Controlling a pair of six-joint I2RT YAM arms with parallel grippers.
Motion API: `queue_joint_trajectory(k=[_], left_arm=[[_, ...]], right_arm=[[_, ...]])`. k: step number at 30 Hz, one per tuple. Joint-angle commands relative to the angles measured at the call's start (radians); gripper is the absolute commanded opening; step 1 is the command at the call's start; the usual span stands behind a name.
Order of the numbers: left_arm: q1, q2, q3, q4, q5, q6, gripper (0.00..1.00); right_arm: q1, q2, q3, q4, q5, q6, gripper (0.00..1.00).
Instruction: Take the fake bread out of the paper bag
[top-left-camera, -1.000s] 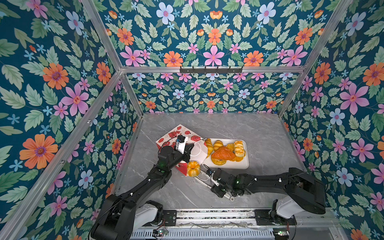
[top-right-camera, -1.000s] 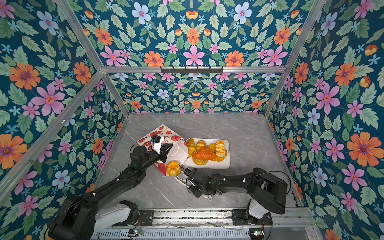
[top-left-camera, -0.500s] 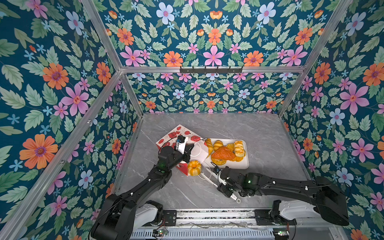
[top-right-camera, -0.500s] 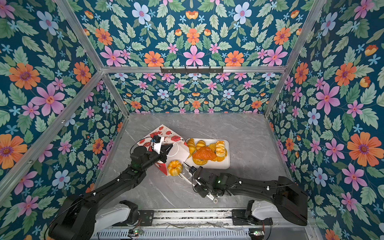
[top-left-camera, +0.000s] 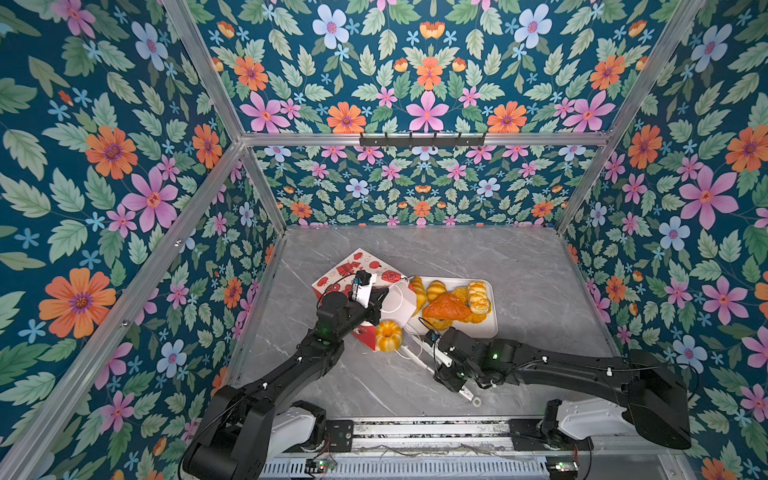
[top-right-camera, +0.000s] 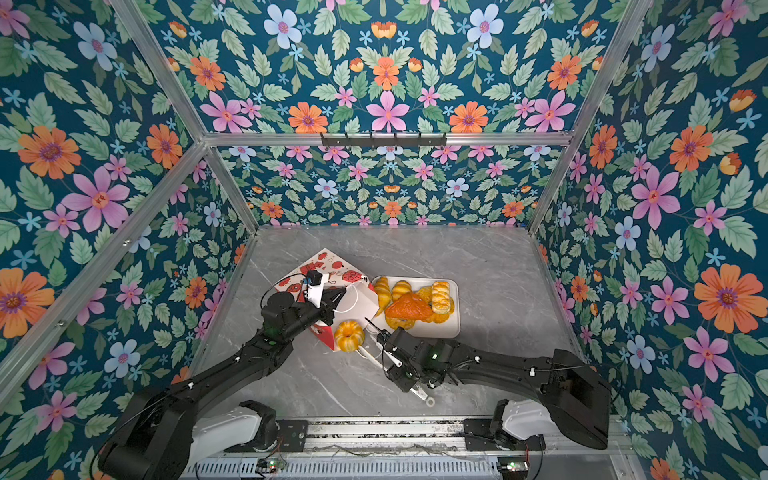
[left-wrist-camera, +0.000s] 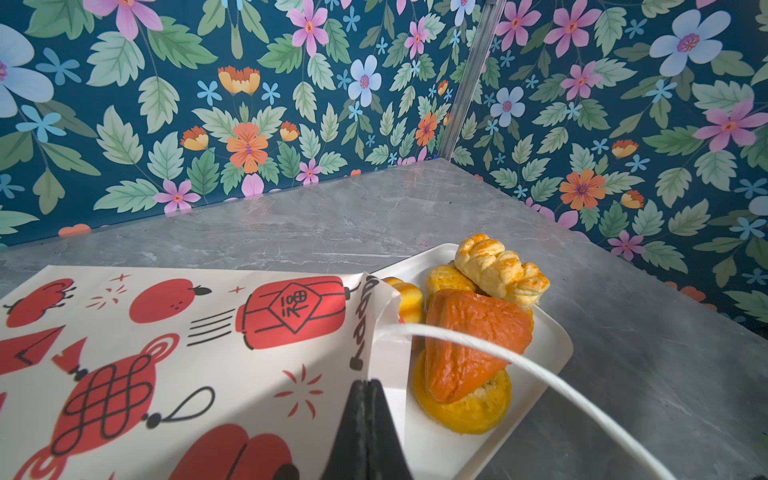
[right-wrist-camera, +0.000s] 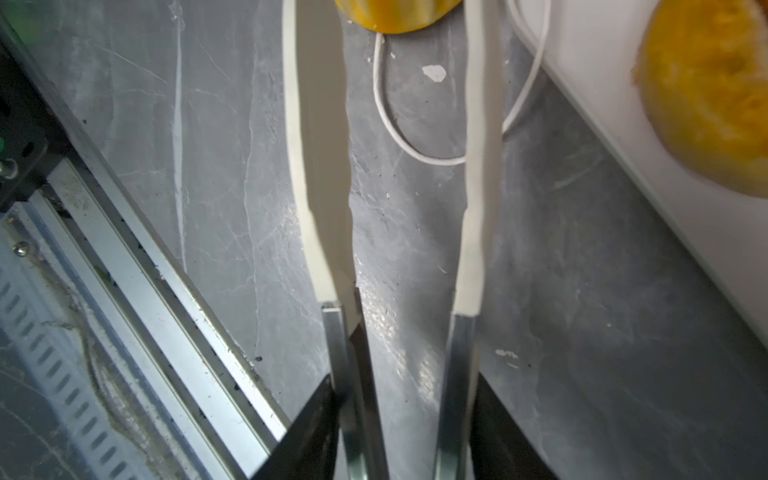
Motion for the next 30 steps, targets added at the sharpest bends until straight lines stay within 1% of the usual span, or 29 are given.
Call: queue_joint_trajectory(k=[1,6,8,11,16,20,22,25,28,30], left_arm=[[0.001,-0.001,0.001,0.031,0.002,-0.007,0.04],[0.001,0.011,0.001,0.039,0.008,-0.008,0.04],[0.001,0.009,0.000,0.039,0.009,-0.008,0.04],[0.001,0.003,-0.004,0.038,0.007,-0.008,0.04],[0.001,0.005,-0.013,0.049,0.007,-0.007,0.04],[0.001,0.005,-0.017,0.053,0.008,-0.008,0.04],[0.000,0.003,-0.021,0.053,0.007,-0.008,0.04],[0.001,0.002,-0.023,0.054,0.007,-0.009,0.04],[0.001,0.002,-0.026,0.055,0.004,-0.008,0.04],[0.001,0.003,-0.026,0.056,0.004,-0.010,0.04]], right_arm=[[0.001,0.021,0.032,-0.002,-0.059,0.002,0.48],[-0.015,0.049,0.041,-0.053,-0.059,0.009,0.48],[-0.020,0.076,0.063,-0.116,-0.059,0.014,0.49],[-0.020,0.103,0.098,-0.187,-0.015,0.032,0.49],[-0.020,0.104,0.054,-0.097,0.053,0.049,0.51],[-0.020,0.151,0.018,0.015,0.066,0.061,0.52],[-0.020,0.176,-0.004,0.075,0.074,0.069,0.56],[-0.020,0.200,-0.018,0.108,0.090,0.079,0.62],[-0.020,0.188,-0.056,0.139,0.084,0.095,0.66],[-0.020,0.163,-0.085,0.153,0.076,0.113,0.67]])
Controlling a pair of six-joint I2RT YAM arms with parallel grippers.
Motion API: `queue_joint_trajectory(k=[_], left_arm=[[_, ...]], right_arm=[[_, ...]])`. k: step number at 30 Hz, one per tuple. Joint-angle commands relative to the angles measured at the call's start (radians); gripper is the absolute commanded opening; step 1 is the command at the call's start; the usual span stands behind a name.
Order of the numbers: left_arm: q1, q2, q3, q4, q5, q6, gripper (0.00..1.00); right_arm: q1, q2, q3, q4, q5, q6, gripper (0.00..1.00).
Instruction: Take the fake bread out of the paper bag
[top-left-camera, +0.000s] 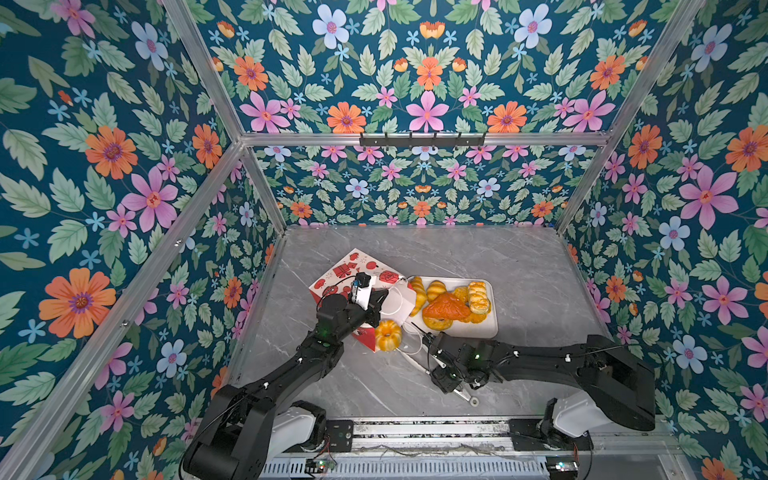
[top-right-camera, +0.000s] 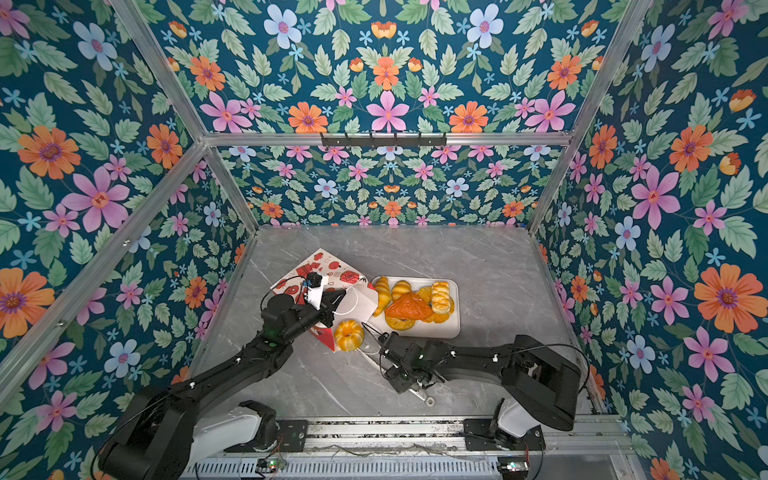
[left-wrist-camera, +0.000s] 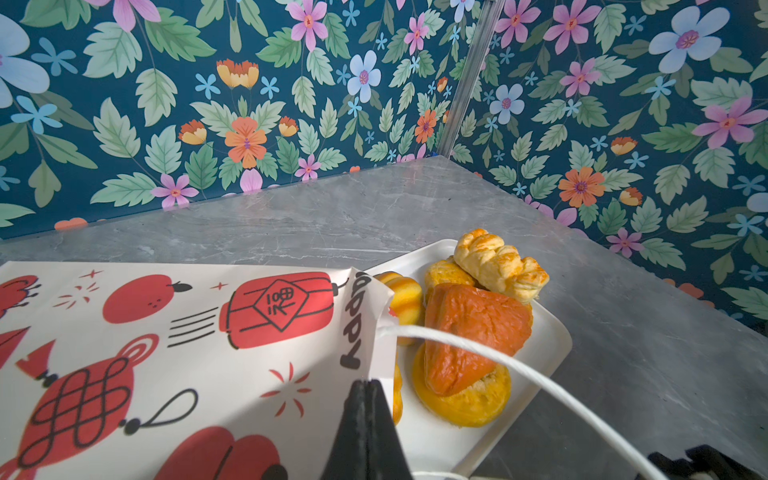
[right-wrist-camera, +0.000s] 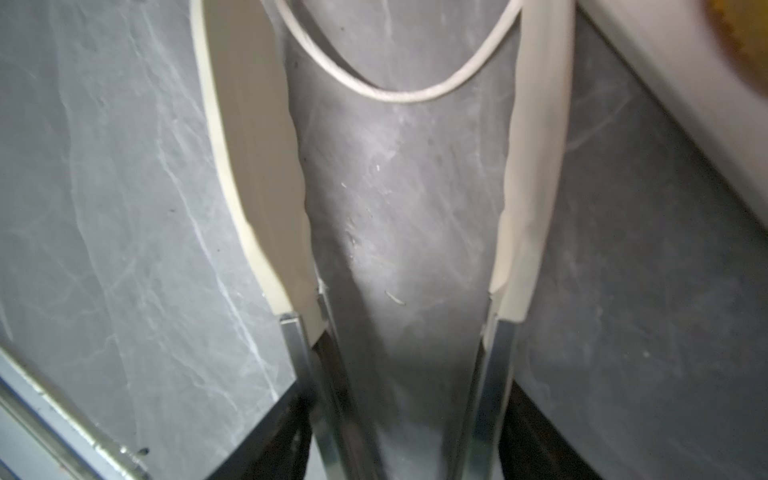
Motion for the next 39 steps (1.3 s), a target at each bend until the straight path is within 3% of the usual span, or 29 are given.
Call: queue_joint_trajectory(k=[1,11,26,33,39], left_arm=[[0.001,0.002,-0.002,0.034,-0.003,-0.005,0.04],[0.001,0.022,0.010,0.035,0.001,-0.007,0.04],[0.001,0.033,0.016,0.040,0.006,-0.012,0.04],[0.001,0.041,0.021,0.046,0.010,-0.015,0.04],[0.000,0.044,0.023,0.049,0.013,-0.016,0.04]], right_arm=[[-0.001,-0.026,-0.048,0.028,0.002,0.058,0.68],[0.006,-0.197,-0.164,0.010,-0.029,0.113,0.70],[0.032,-0.264,-0.225,0.008,-0.024,0.161,0.78],[0.086,-0.233,-0.223,-0.011,0.012,0.228,0.78],[0.141,-0.120,-0.182,-0.047,0.057,0.288,0.76]])
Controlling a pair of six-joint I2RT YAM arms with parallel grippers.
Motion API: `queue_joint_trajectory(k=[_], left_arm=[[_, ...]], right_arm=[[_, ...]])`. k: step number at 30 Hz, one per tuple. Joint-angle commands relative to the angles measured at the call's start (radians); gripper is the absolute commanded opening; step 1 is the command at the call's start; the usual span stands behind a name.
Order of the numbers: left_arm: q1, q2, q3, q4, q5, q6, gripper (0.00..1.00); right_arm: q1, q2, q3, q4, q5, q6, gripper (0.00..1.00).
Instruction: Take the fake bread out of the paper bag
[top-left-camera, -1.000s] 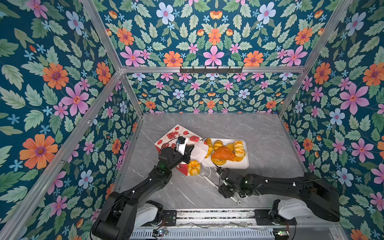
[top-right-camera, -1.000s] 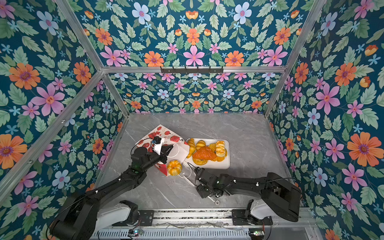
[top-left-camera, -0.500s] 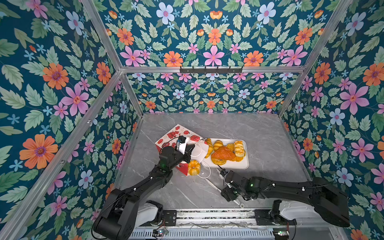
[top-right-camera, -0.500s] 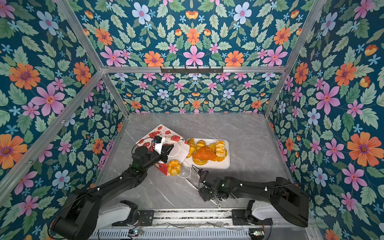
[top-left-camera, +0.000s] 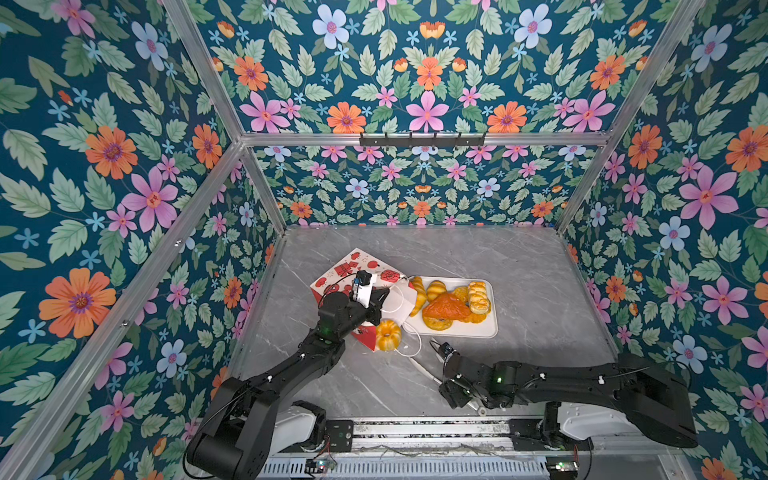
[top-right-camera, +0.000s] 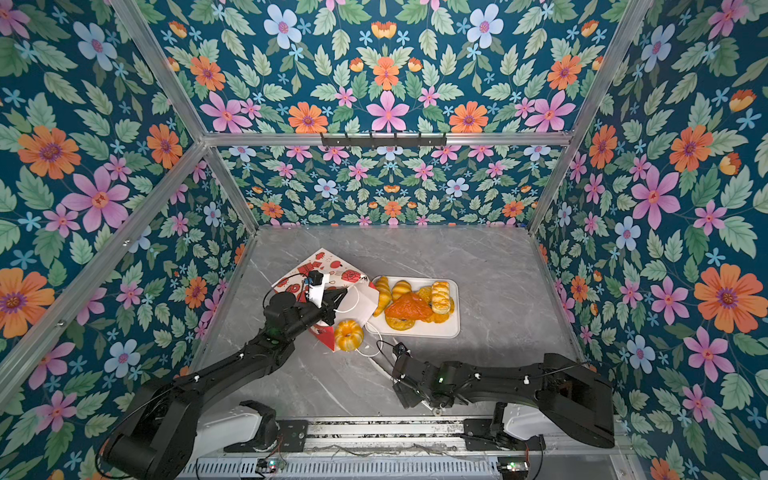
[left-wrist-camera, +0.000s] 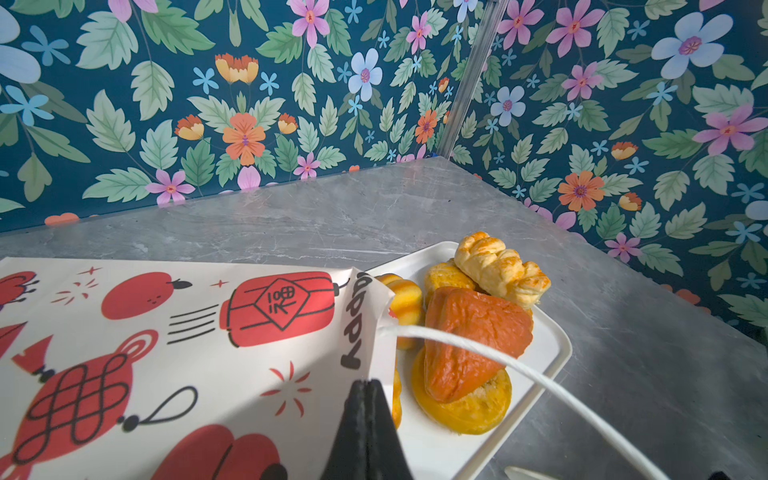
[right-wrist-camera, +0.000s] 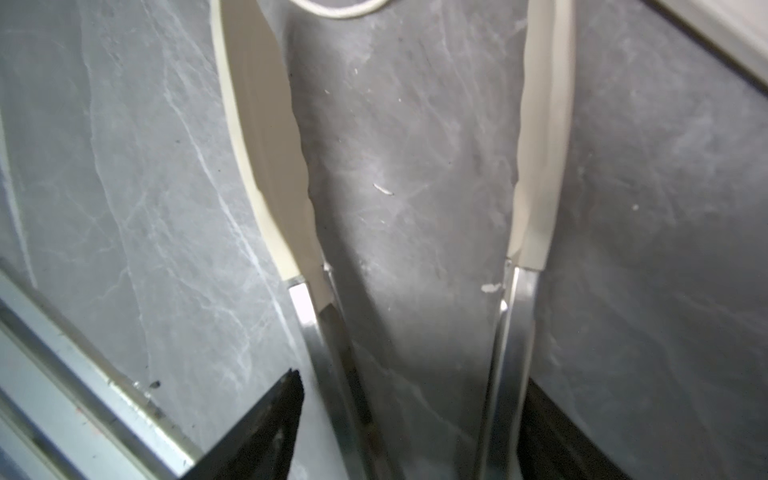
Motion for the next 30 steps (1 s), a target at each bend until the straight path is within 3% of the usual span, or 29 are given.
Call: queue_joint_trajectory(k=[1,5,13,22,30], left_arm=[[0.001,0.002,0.007,0.030,0.010,0.001,0.04],[0.001,0.002,0.003,0.034,0.012,-0.001,0.04],[0.000,-0.002,-0.005,0.044,0.014,-0.003,0.04],[0.001,-0.005,-0.005,0.045,0.015,0.000,0.04],[0.000,-0.012,-0.011,0.049,0.014,-0.002,0.04]], right_arm=[[0.017,0.068,0.013,-0.110,-0.039,0.076,0.75],[0.039,0.115,0.056,-0.149,-0.007,0.086,0.69],[0.040,0.120,0.134,-0.258,0.003,0.077,0.44],[0.035,0.014,0.333,-0.530,-0.099,-0.060,0.40],[-0.040,0.019,0.475,-0.698,-0.183,-0.215,0.40]])
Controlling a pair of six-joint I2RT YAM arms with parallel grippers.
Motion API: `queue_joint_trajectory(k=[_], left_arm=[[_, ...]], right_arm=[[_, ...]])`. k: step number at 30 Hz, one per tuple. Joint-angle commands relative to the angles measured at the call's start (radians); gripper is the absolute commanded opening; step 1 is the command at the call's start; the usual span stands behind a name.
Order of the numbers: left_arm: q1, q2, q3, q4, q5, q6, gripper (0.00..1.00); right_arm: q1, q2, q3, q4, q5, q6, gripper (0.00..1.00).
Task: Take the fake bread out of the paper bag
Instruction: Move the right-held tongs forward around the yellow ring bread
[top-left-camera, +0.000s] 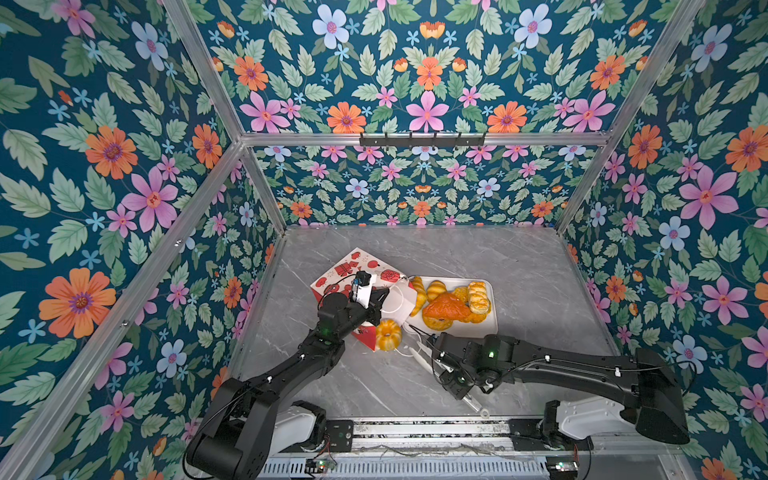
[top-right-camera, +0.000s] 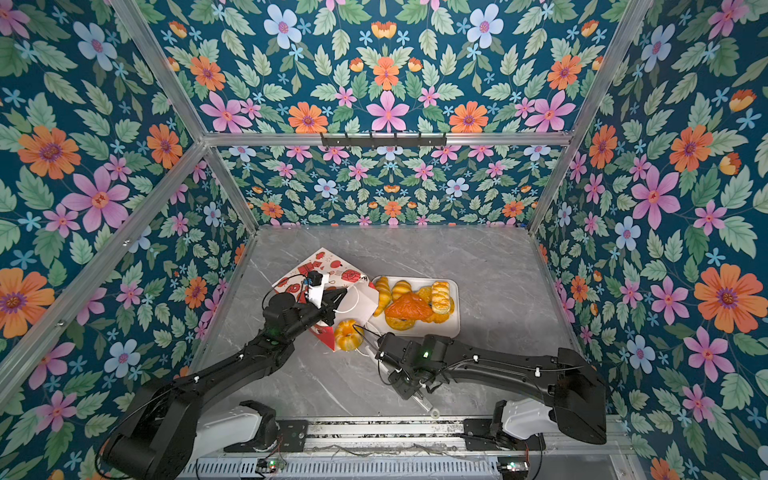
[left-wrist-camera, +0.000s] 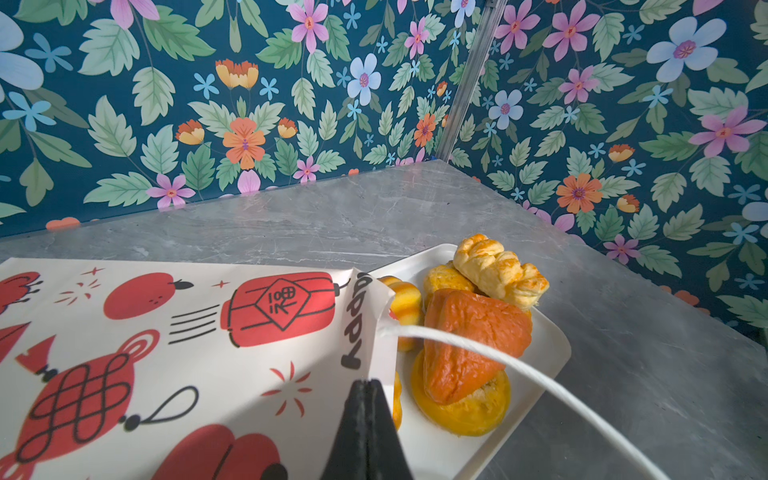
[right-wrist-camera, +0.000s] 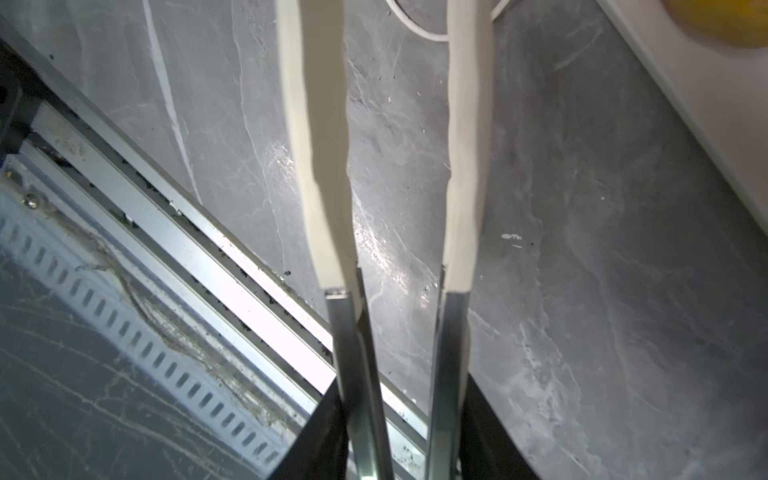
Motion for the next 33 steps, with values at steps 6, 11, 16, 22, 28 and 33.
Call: queue_joint_trajectory(k=[6,11,16,22,28,33], left_arm=[[0.000,-0.009,-0.003,0.035,0.012,-0.002,0.04],[0.001,0.000,0.000,0.042,0.018,-0.004,0.04],[0.000,0.001,-0.004,0.048,0.023,-0.011,0.04],[0.001,-0.004,-0.014,0.057,0.020,-0.012,0.04],[0.000,0.006,-0.018,0.071,0.018,-0.014,0.04],[0.001,0.014,-0.017,0.080,0.022,-0.017,0.04]], right_arm=[[-0.009,0.041,0.097,-0.146,-0.036,-0.165,0.42],[-0.032,0.106,0.130,-0.100,-0.036,-0.207,0.44],[-0.064,0.165,0.173,-0.076,-0.022,-0.238,0.49],[-0.079,0.189,0.212,-0.083,-0.007,-0.259,0.54],[-0.081,0.180,0.227,-0.077,0.002,-0.261,0.55],[-0.082,0.160,0.224,-0.056,0.014,-0.260,0.55]])
